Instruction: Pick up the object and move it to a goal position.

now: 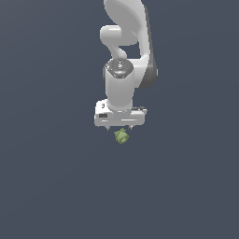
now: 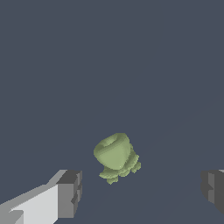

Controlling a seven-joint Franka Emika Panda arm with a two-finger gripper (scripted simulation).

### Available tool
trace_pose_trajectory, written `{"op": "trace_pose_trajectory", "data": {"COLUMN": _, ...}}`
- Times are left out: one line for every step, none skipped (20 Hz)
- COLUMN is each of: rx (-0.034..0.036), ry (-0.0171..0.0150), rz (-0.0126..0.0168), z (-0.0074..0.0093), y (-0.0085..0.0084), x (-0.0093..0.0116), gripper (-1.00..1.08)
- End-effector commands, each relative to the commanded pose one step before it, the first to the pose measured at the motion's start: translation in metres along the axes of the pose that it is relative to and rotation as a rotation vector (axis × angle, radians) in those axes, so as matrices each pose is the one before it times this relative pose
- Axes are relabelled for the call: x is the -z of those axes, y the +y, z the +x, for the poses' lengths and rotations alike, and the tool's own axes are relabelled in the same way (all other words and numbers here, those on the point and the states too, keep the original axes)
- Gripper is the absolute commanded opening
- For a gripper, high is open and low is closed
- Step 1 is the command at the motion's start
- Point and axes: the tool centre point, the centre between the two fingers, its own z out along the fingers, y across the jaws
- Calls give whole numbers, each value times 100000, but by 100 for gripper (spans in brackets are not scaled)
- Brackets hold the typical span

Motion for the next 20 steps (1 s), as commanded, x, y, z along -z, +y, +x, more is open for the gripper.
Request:
{"op": "trace_pose_trajectory", "data": {"rx": 0, "ry": 0, "rz": 0, "z": 0, "y": 1, "x": 0, "gripper": 100}}
{"op": "trace_pose_trajectory", "data": {"rx": 0, "ry": 0, "rz": 0, "z": 2, "y": 55, "x": 18, "gripper": 100}}
{"op": "trace_pose_trajectory", "data": {"rx": 27, "ry": -24, "rz": -91, "z": 11, "y": 130, "x": 42, "gripper": 100}}
{"op": "trace_pose_trajectory", "data": {"rx": 41, "ry": -39, "rz": -144, "z": 18, "y": 219, "x": 69, "gripper": 100}}
{"op": "trace_pose_trajectory", "data": {"rx": 53, "ry": -54, "rz": -193, "z": 23, "y": 307, "x": 97, "gripper": 100}}
{"op": "trace_pose_trajectory", "data": {"rx": 62, "ry": -67, "rz": -232, "z": 25, "y": 398, "x": 126, "gripper": 100}}
{"op": "trace_pose_trajectory", "data": {"rx": 64, "ry": -75, "rz": -249, "z": 24, "y": 416, "x": 131, "gripper": 100}}
{"op": "trace_pose_trajectory", "data": {"rx": 47, "ry": -60, "rz": -193, "z": 16, "y": 328, "x": 104, "gripper": 100}}
{"op": "trace_pose_trajectory", "data": {"rx": 29, "ry": -41, "rz": -129, "z": 10, "y": 241, "x": 76, "gripper": 100}}
{"op": "trace_pose_trajectory", "data": {"rx": 18, "ry": -30, "rz": -91, "z": 6, "y": 144, "x": 45, "gripper": 100}}
{"op": "trace_pose_trajectory", "data": {"rx": 0, "ry": 0, "rz": 0, "z": 0, "y": 60, "x": 22, "gripper": 100}}
{"op": "trace_pose_trajectory", "data": {"rx": 0, "ry": 0, "rz": 0, "z": 0, "y": -51, "x": -17, "gripper": 100}}
{"op": "trace_pose_trajectory", "data": {"rx": 0, "ry": 0, "rz": 0, "z": -1, "y": -84, "x": -32, "gripper": 100}}
{"op": "trace_pose_trajectory", "data": {"rx": 68, "ry": 25, "rz": 65, "z": -7, "y": -17, "x": -8, "gripper": 100}}
{"op": "trace_pose_trajectory", "data": {"rx": 168, "ry": 3, "rz": -15, "z": -9, "y": 0, "x": -31, "gripper": 100}}
{"op": "trace_pose_trajectory", "data": {"rx": 331, "ry": 13, "rz": -5, "z": -17, "y": -9, "x": -51, "gripper": 100}}
{"op": "trace_pose_trajectory", "data": {"rx": 483, "ry": 21, "rz": -3, "z": -26, "y": -16, "x": -78, "gripper": 100}}
{"op": "trace_pose_trajectory", "data": {"rx": 654, "ry": 30, "rz": 1, "z": -35, "y": -36, "x": -106, "gripper": 100}}
{"op": "trace_pose_trajectory", "data": {"rx": 810, "ry": 39, "rz": 5, "z": -44, "y": -48, "x": -134, "gripper": 100}}
{"op": "trace_pose_trajectory", "data": {"rx": 975, "ry": 48, "rz": 9, "z": -53, "y": -65, "x": -161, "gripper": 100}}
